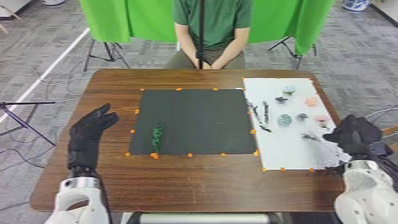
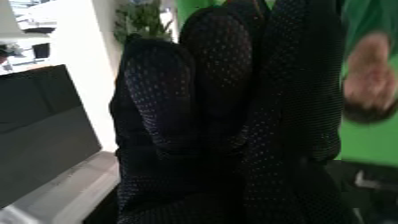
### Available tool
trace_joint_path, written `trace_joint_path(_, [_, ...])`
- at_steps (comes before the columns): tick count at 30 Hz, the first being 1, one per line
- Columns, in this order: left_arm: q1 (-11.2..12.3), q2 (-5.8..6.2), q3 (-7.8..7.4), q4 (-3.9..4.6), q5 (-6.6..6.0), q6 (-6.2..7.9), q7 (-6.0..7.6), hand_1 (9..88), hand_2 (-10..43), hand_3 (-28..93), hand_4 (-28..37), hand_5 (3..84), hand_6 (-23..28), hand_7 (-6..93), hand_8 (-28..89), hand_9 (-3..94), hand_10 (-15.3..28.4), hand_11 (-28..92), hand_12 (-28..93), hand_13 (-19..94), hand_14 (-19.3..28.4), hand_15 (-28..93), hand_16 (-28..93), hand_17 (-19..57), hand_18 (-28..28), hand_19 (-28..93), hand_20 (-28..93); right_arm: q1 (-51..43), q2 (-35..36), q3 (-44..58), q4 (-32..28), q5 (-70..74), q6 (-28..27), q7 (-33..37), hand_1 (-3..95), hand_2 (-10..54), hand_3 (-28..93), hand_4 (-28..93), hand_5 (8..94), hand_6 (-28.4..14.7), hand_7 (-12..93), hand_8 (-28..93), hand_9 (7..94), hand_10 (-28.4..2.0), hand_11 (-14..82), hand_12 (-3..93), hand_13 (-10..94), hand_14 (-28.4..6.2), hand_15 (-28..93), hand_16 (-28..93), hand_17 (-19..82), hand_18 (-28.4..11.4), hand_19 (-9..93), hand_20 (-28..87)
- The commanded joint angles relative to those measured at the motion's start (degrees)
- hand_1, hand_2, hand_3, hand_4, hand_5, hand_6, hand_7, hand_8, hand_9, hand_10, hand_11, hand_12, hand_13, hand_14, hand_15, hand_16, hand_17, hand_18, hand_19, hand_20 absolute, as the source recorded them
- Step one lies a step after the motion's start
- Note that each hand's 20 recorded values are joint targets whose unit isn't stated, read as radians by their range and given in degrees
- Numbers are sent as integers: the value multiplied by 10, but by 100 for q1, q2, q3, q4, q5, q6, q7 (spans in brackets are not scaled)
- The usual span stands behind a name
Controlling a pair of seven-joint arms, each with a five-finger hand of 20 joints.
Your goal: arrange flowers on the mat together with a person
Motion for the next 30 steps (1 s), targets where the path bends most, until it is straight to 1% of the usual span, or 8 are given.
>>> trace_joint_path(1, [145,94,-225,165,-172,188,15,340,-6,596,-185,495,38,143,-62,510,136,225,140,424,173,176,-19,93,103,88,187,872,-709,-1296,-816,165,511,67,893,-95,-283,325,914,36,204,99,937,-89,320,317,794,-104,593,365,340,-137,458,424])
trace_joint_path(6, [157,172,-247,204,-213,320,1,338,-7,600,-191,497,38,144,-62,512,137,225,140,426,172,177,-20,94,103,89,187,1453,-1187,-2307,-635,733,452,38,895,-95,-283,342,916,28,207,99,937,-99,359,304,773,-116,643,380,326,-146,482,424])
trace_joint_path(10, [163,205,-205,190,-184,312,-21,337,-6,601,-192,497,38,146,-62,512,137,226,140,427,173,180,-20,94,103,89,188,1668,-1698,-2826,-360,890,341,-41,895,-95,-283,363,917,22,211,99,928,-105,399,299,754,-127,686,391,313,-158,521,428])
trace_joint_path(17, [228,250,-166,143,-193,393,-46,337,-6,601,-194,498,38,146,-63,512,137,225,140,427,171,178,-21,94,103,89,187,1831,-2042,-3441,86,1127,33,-44,897,-95,-283,388,919,14,214,94,915,-113,454,308,729,-143,742,407,300,-169,553,426])
trace_joint_path(18, [203,260,-156,159,-191,378,-59,336,-6,603,-194,498,38,146,-63,512,137,225,140,427,171,177,-21,94,103,89,188,1840,-2062,-3509,131,1149,17,-19,897,-95,-283,390,920,13,214,93,914,-114,458,308,729,-145,746,408,299,-170,557,425])
trace_joint_path(19, [239,264,-154,135,-193,412,-57,336,-6,604,-193,498,38,146,-63,512,137,225,140,427,171,177,-21,94,103,89,188,1875,-2084,-3581,197,1188,-25,-10,897,-95,-283,392,920,12,215,92,913,-115,463,309,728,-146,750,410,299,-170,559,425])
trace_joint_path(27, [224,290,-87,133,-177,421,-79,337,-6,602,-194,497,38,146,-63,512,137,226,140,427,171,179,-21,94,103,88,188,1865,-2237,-3937,710,1254,56,99,895,-95,-283,408,924,10,217,86,910,-119,481,311,728,-149,762,412,295,-175,572,423])
trace_joint_path(30, [209,284,-45,141,-161,380,-98,337,-6,602,-194,497,38,146,-63,513,137,226,140,427,171,178,-21,94,102,88,187,1883,-2276,-3977,883,1226,150,84,894,-95,-283,410,926,8,218,83,910,-119,482,310,728,-150,764,412,294,-176,576,422])
